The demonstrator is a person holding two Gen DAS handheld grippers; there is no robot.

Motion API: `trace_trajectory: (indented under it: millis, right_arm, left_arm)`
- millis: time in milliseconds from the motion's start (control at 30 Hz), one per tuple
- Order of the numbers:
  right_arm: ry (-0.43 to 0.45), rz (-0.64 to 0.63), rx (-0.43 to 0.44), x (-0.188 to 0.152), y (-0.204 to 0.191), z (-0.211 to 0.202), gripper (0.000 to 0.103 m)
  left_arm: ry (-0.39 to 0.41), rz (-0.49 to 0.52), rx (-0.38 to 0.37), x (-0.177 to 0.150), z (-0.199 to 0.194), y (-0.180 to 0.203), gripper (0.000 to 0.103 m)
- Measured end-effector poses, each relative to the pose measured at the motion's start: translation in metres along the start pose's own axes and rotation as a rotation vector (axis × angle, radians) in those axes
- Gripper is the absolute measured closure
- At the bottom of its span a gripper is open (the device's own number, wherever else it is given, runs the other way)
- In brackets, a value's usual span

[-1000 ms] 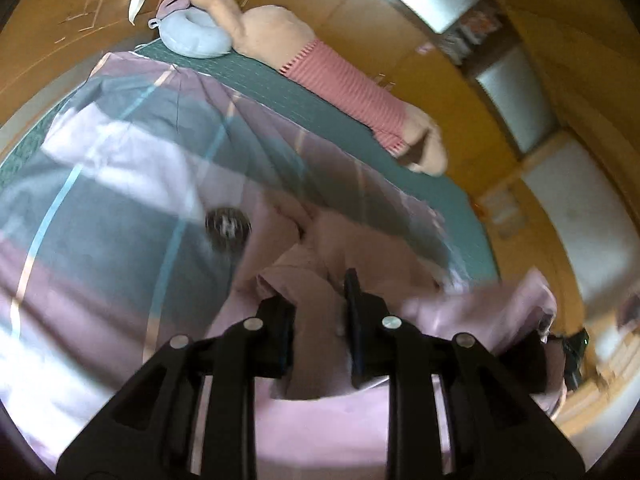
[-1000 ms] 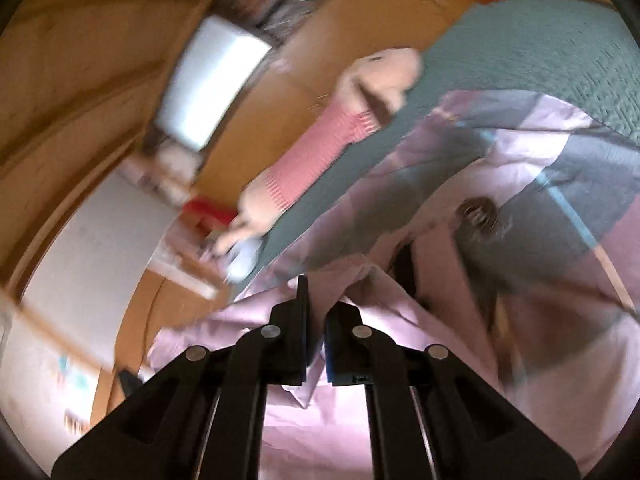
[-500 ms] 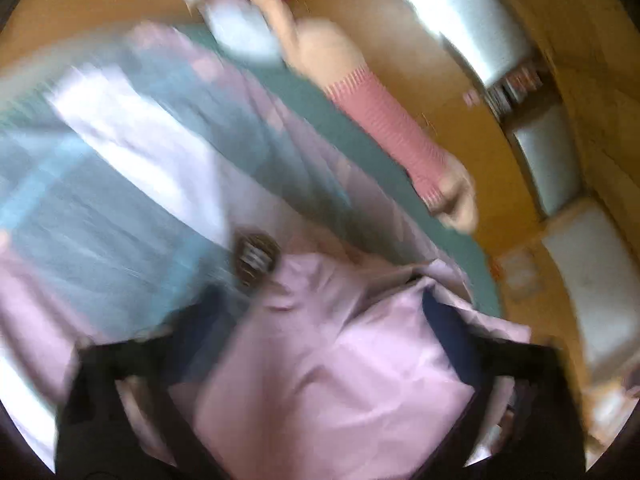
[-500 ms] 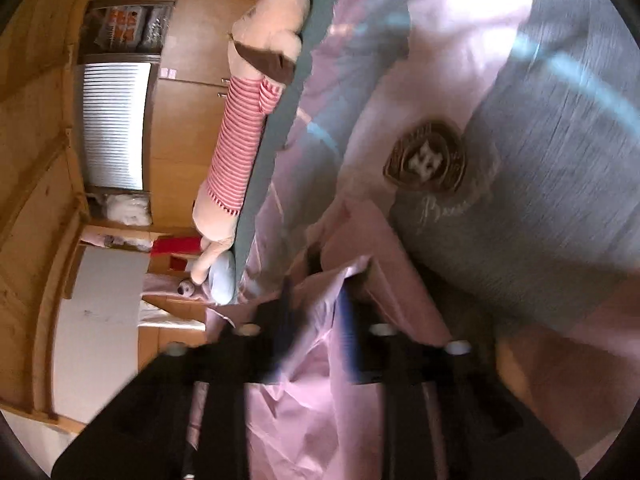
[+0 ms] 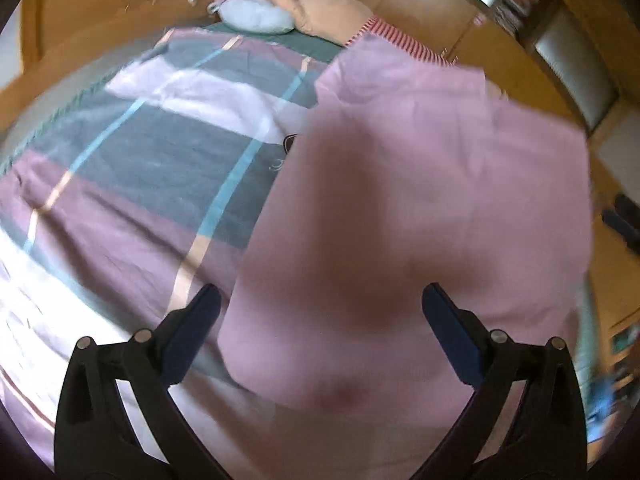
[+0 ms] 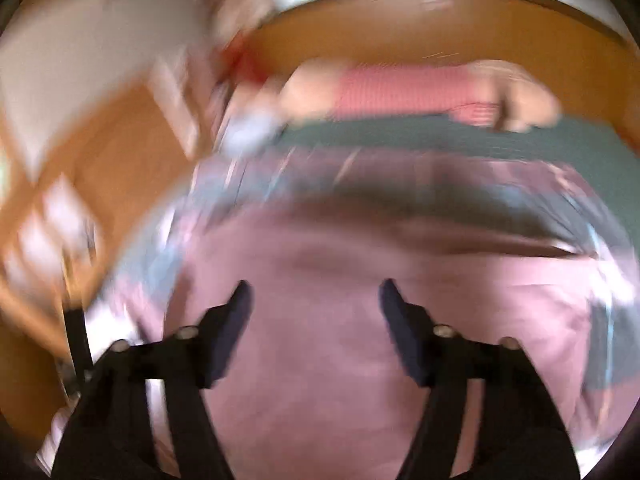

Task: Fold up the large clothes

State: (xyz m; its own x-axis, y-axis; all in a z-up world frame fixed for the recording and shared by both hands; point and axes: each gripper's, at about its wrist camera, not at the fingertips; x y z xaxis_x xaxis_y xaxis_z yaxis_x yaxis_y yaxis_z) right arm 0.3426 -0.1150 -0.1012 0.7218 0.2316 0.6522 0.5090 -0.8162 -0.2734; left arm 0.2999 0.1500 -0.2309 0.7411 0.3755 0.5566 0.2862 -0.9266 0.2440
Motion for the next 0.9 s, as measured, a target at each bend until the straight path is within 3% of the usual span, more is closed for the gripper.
trace_trajectory:
  millis: [33, 100, 167, 200, 333, 400, 467, 533, 633, 767, 833, 867, 900]
  right_arm:
    - [-0.063, -0.046, -0.001, -0.005, -0.02, 0.019, 0.038]
    - [-0.157, -0.158, -0.156, -0.019, -0.058, 0.07, 0.038]
    - [-0.18, -0.168, -0.251, -0.019, -0.055, 0.11, 0.033]
    - [-0.181, -0.119, -0.25, -0.013, -0.042, 0.126, 0.029]
    - [-0.125, 0.033, -0.265, 0.018, -0.003, 0.154, 0.026]
    - [-0.033, 0.074, -0.261, 0.033, -0.008, 0.137, 0.027]
    - [0.079, 0.027, -0.229, 0.044, -0.032, 0.12, 0.023]
    - [0.118, -0.068, -0.257, 0.054, -0.059, 0.115, 0.014]
    - [0.077, -0.201, -0.249, 0.069, -0.09, 0.129, 0.013]
    - [-0.124, -0.333, -0.225, 0.077, -0.12, 0.181, 0.013]
    - [-0.232, -0.39, -0.256, 0.074, -0.129, 0.209, 0.013]
    - [-0.246, -0.403, -0.275, 0.07, -0.13, 0.216, 0.029]
    - [-0.259, -0.398, -0.272, 0.07, -0.131, 0.222, 0.065]
  left_arm:
    - [-0.005, 0.005, 0.012, -0.003, 0.003, 0.001, 0.002]
    - [-0.048, 0.014, -0.008, -0.007, 0.012, 0.005, 0.002]
    - [-0.067, 0.028, 0.008, -0.009, 0.018, 0.009, 0.002]
    - [-0.066, 0.041, 0.022, -0.011, 0.018, 0.011, 0.002]
    - [-0.05, 0.039, 0.007, -0.008, 0.018, 0.012, 0.002]
    - [-0.084, 0.01, -0.007, -0.006, 0.022, 0.006, 0.002]
    - [-0.128, -0.043, -0.024, -0.005, 0.03, -0.004, 0.002]
    - [-0.133, -0.056, -0.033, -0.006, 0.032, -0.007, 0.002]
    - [-0.128, -0.042, -0.032, -0.008, 0.031, -0.006, 0.002]
    - [-0.121, -0.034, -0.017, -0.009, 0.031, -0.004, 0.002]
    - [-0.125, -0.035, -0.017, -0.011, 0.029, -0.002, 0.002]
    - [-0.128, -0.039, -0.021, -0.01, 0.029, -0.003, 0.002]
    - [-0.13, -0.043, -0.023, -0.01, 0.03, -0.004, 0.002]
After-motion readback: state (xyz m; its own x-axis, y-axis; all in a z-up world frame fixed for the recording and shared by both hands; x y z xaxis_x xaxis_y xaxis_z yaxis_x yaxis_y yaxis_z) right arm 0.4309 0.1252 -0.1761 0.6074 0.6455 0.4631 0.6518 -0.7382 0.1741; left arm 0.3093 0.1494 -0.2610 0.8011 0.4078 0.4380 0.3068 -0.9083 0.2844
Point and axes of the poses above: each gripper's, at about its wrist camera, not at the fingertips, and z roughly the way its jaws point, y to its right, x to its top, and after that the axes turned 3 degrees about x, right-handed
